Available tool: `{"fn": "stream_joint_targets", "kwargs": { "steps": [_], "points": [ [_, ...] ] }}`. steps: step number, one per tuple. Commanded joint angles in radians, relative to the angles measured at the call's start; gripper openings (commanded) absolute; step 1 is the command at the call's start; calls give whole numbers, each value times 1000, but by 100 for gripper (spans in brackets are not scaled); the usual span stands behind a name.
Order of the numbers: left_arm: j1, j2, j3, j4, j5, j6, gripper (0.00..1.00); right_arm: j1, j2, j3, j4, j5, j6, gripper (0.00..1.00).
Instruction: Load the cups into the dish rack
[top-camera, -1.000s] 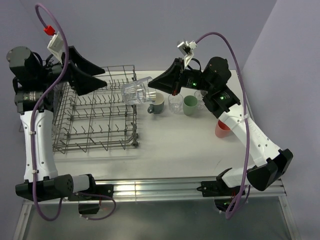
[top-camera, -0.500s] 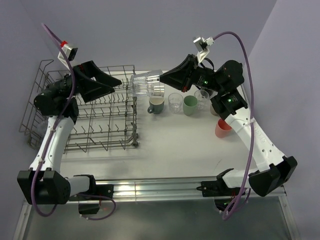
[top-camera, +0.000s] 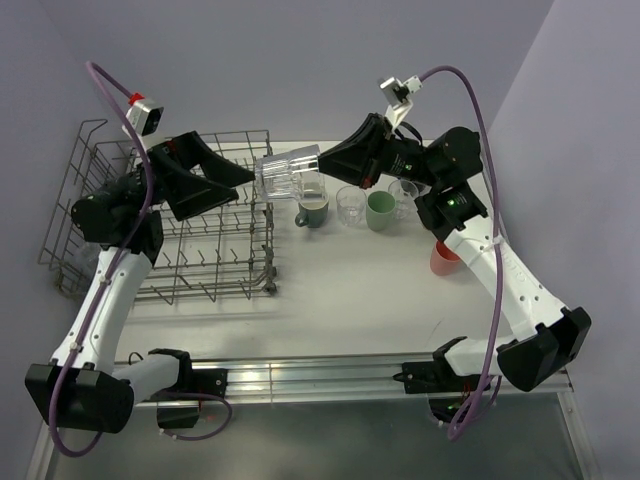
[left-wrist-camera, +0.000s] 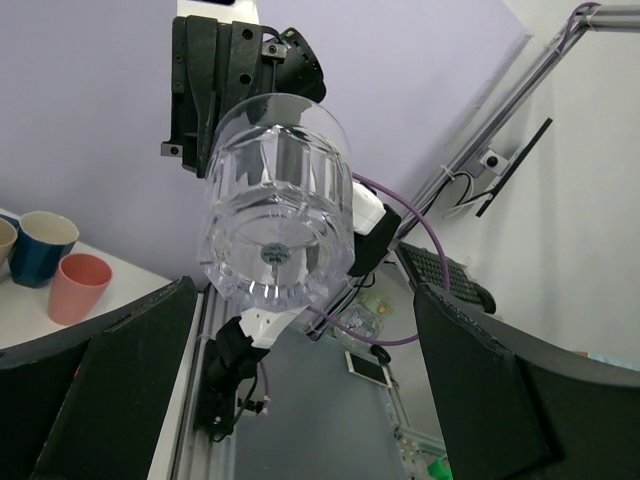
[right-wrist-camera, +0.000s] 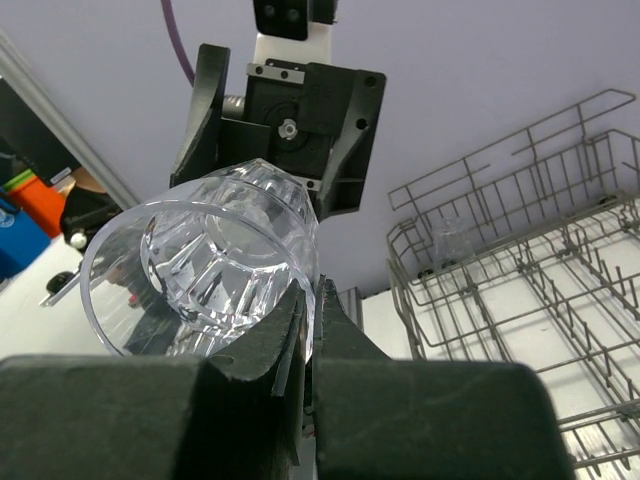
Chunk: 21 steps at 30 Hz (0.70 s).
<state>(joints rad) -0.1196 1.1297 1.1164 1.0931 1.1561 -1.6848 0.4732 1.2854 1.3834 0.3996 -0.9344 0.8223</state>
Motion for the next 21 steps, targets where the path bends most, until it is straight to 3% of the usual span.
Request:
{"fn": "stream_joint_targets", "kwargs": {
  "steps": [1, 12, 21],
  "points": [
    [-34, -33, 13, -157, -45, 147, 99, 22, 3, 26, 58, -4, 6, 0],
    [-91, -28, 20, -239, -45, 200, 95, 64, 37, 57, 8, -3, -60, 0],
    [-117, -24, 11, -239, -36, 188, 76, 77, 57, 77, -16, -1, -97, 0]
  ]
}}
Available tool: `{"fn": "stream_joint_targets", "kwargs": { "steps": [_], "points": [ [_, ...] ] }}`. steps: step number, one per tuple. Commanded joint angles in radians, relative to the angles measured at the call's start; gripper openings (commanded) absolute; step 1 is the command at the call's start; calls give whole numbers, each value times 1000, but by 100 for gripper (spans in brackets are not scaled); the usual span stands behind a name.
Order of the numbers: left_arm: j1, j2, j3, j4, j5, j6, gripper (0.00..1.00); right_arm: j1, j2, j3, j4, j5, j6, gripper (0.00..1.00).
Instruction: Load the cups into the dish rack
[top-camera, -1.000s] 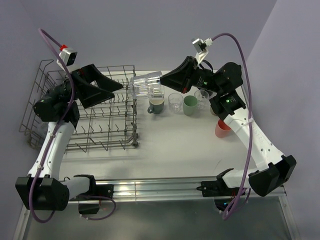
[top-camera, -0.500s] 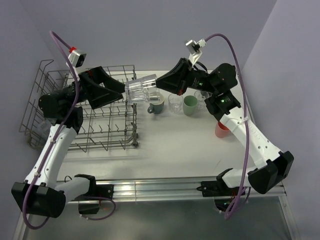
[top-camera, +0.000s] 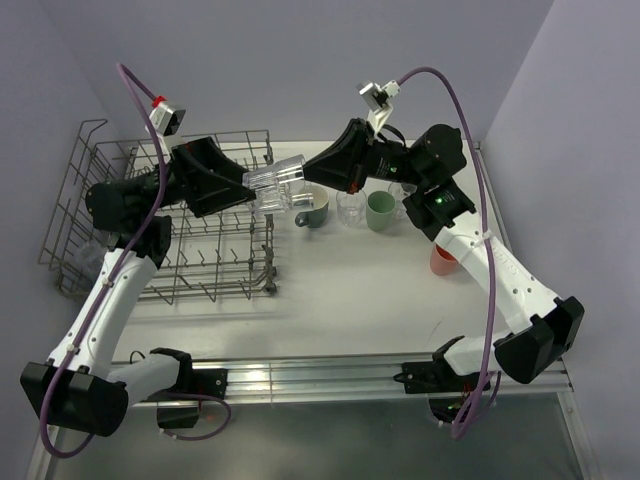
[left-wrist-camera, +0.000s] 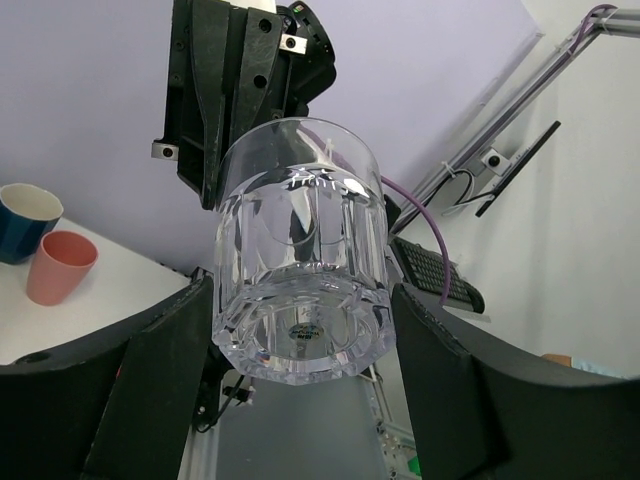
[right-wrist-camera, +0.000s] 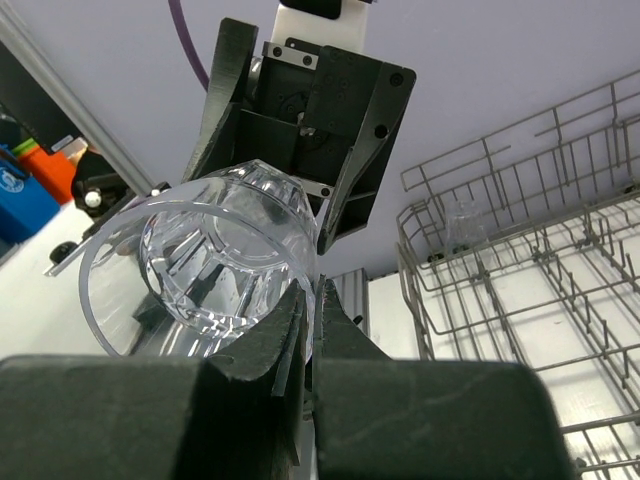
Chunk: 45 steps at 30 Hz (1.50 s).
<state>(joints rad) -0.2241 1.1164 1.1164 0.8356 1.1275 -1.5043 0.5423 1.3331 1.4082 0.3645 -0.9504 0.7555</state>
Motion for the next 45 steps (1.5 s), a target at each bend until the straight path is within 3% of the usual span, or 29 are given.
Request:
{"fn": "stream_joint_targets", "kwargs": {
  "steps": [1, 7, 11, 21, 33, 42, 45],
  "points": [
    [-12, -10, 10, 23, -8, 4, 74, 8, 9, 51, 19, 15, -31, 0],
    [-15, -15, -12, 43, -6, -19, 70, 10, 15, 61, -16, 27, -65, 0],
    [-17, -18, -13, 45, -6, -23, 79, 11, 17, 63, -22, 32, -73, 0],
    [-17, -10, -13, -6, -2, -11, 83, 13, 17, 69, -41, 38, -93, 0],
    [-17, -17, -33, -59, 8, 10, 77, 13, 17, 78, -39, 39, -94, 0],
    [-17, -30, -40, -136, 15, 49, 91, 12, 17, 86, -45, 38, -105, 0],
    [-18, -33, -40, -152, 15, 65, 91, 11, 18, 92, -56, 36, -111, 0]
  ]
}}
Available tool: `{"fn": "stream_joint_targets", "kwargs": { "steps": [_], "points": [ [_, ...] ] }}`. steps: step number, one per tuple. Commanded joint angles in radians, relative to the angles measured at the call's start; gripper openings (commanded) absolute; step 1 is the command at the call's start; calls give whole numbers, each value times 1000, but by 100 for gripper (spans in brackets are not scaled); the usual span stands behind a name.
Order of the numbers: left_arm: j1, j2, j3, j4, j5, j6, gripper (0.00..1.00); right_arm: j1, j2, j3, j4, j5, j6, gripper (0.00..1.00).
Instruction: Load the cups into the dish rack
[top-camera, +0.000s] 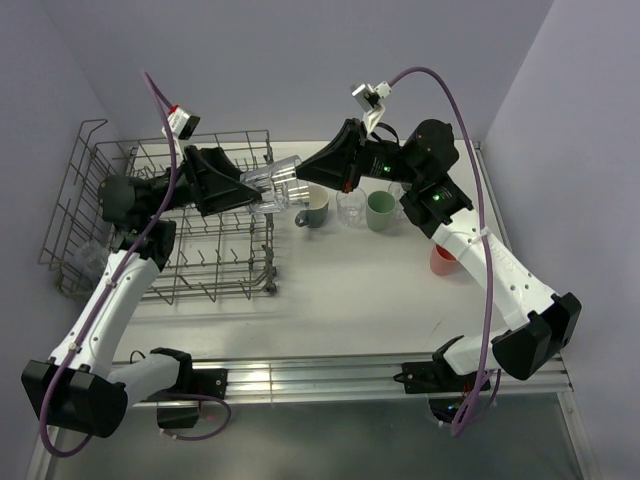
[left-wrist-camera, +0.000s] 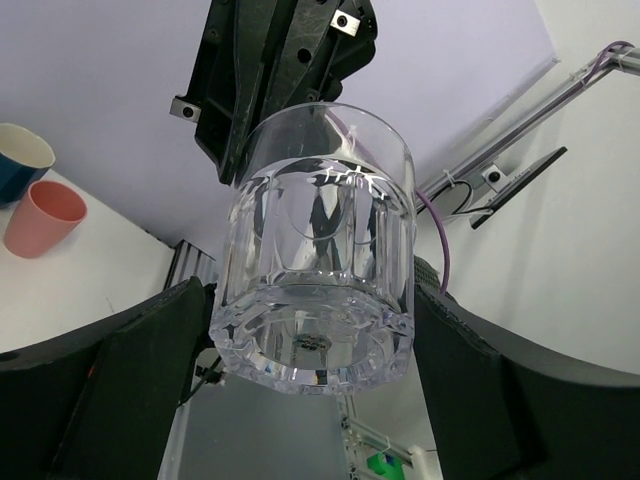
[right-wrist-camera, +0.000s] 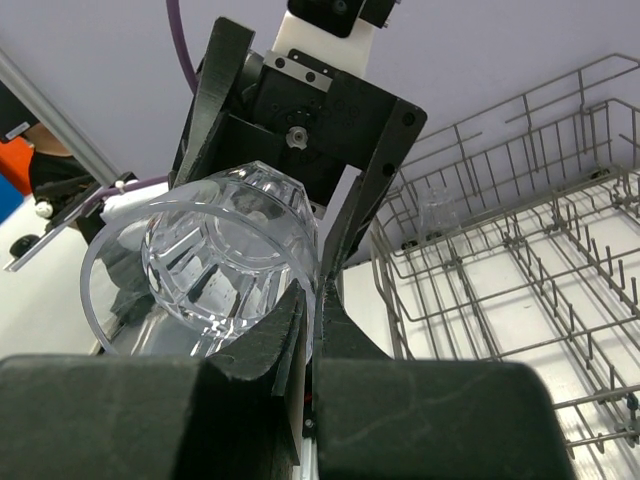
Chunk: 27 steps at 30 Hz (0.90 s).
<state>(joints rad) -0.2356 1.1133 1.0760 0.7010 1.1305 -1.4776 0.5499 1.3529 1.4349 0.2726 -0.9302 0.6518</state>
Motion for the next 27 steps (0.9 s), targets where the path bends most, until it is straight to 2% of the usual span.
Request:
{"fn": "stream_joint_targets", "kwargs": {
  "steps": [1, 6, 9, 11, 12, 13, 14, 15, 16, 17, 18, 19, 20, 21, 22, 24, 25, 27],
  "points": [
    [-5, -32, -2, -14, 12, 37, 88, 4, -1, 64, 37, 16, -7, 0],
    [-5, -38, -4, 5, 9, 23, 83, 4, -9, 50, 27, 13, -17, 0],
    [-5, -36, -2, 11, 9, 22, 75, 4, -14, 42, 17, 11, -27, 0],
    [-4, -38, 1, 15, 11, 25, 64, 4, -15, 39, 1, 14, -43, 0],
    [-1, -36, 4, 15, 15, 30, 59, 1, -17, 39, -9, 14, -50, 5],
    [5, -36, 10, 18, 20, 42, 48, 1, -17, 38, -31, 17, -69, 15],
    [12, -35, 18, 6, 26, 52, 43, 1, -18, 38, -48, 22, -81, 33],
    [19, -35, 25, -9, 44, 71, 38, -7, -18, 39, -65, 28, -93, 43],
    [39, -33, 47, -27, 60, 121, 28, -11, -20, 38, -102, 36, -118, 56],
    [50, -27, 64, -53, 78, 160, 21, -16, -21, 36, -121, 45, -130, 75],
    [64, -23, 84, -181, 95, 215, 14, -24, -26, 33, -131, 57, -141, 80],
    [97, -15, 144, -298, 118, 385, 1, -40, -29, 29, -144, 62, -161, 84],
    [119, 8, 192, -445, 118, 502, 0, -51, -32, 25, -163, 65, -173, 88],
    [180, 25, 296, -790, 112, 640, 0, -62, -35, 18, -174, 74, -182, 89],
    [211, 40, 346, -939, 73, 886, 0, -86, -35, 13, -185, 73, -184, 90],
    [272, 101, 445, -1201, 7, 1114, 0, -111, -41, 7, -197, 70, -190, 96],
    [310, 127, 549, -1426, -39, 1313, 0, -120, -43, 6, -219, 76, -210, 96],
    [332, 215, 649, -1608, -208, 1478, 0, -139, -44, 9, -239, 73, -230, 97]
  ]
}}
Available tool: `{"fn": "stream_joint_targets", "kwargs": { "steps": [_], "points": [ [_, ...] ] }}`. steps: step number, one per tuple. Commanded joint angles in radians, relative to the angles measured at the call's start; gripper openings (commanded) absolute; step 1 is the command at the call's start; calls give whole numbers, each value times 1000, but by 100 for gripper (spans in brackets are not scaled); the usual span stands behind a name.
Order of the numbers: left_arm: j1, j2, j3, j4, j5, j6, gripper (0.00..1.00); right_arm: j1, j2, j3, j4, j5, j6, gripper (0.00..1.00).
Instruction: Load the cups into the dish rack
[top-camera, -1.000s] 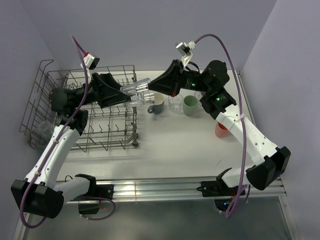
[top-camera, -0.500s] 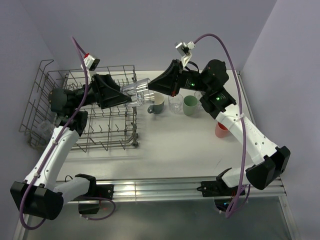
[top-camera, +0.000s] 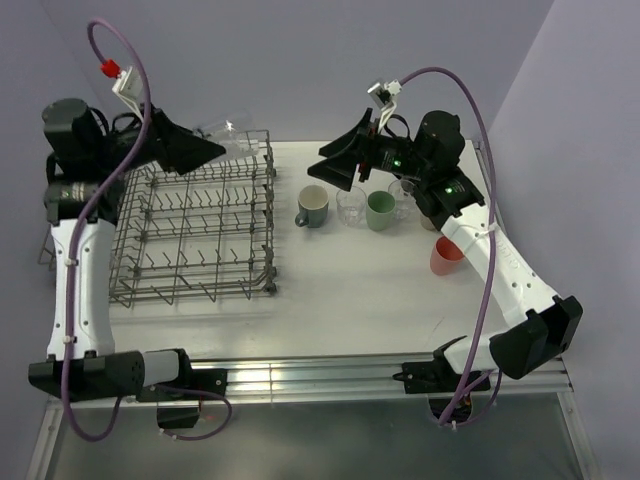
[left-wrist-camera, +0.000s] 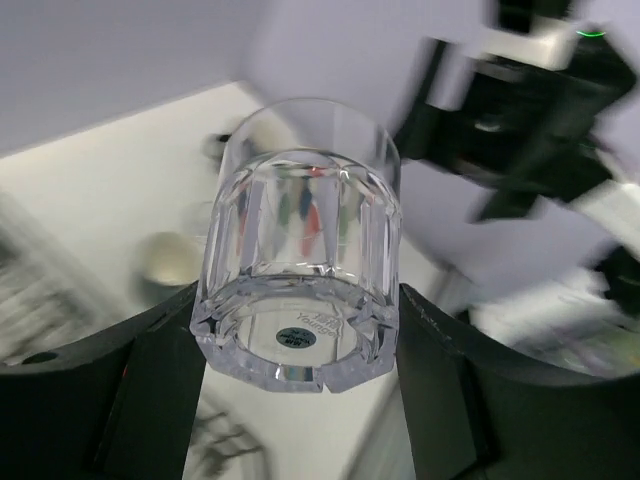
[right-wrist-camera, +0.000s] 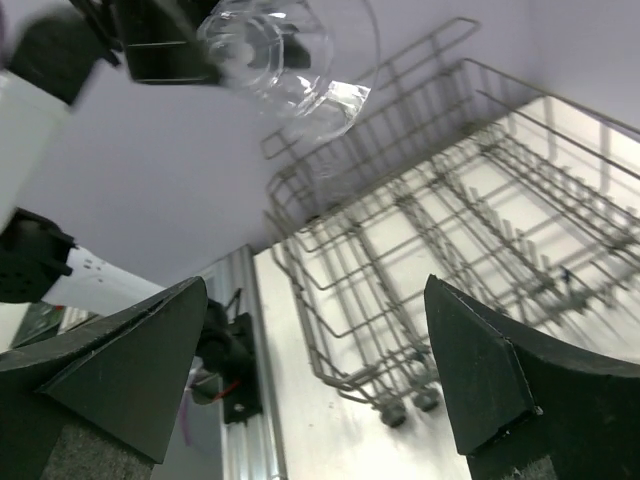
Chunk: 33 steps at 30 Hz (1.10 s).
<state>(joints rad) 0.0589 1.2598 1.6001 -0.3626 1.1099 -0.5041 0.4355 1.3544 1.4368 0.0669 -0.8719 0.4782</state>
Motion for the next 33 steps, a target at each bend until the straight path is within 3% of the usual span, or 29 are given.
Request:
{"fn": "stream_joint_targets", "kwargs": {
  "steps": [1, 5, 9, 16, 27, 33],
  "points": [
    [48, 94, 200, -667, -253, 632, 0, -29, -47, 5, -42, 19, -67, 97],
    [76, 188, 265, -805, -601, 809, 0, -32, -47, 4, -59, 16, -87, 98],
    [119, 204, 247, -809, -818, 907, 0, -32, -40, -1, -59, 11, -92, 98],
    [193, 223, 181, -754, -1070, 1099, 0, -30, -23, 2, -59, -1, -87, 98],
    [286, 268, 54, -674, -1049, 1547, 0, -32, -14, 1, -84, -3, -96, 99],
    [311, 322, 34, -645, -1065, 1665, 0, -30, -6, 8, -98, 2, -99, 99]
  ]
}}
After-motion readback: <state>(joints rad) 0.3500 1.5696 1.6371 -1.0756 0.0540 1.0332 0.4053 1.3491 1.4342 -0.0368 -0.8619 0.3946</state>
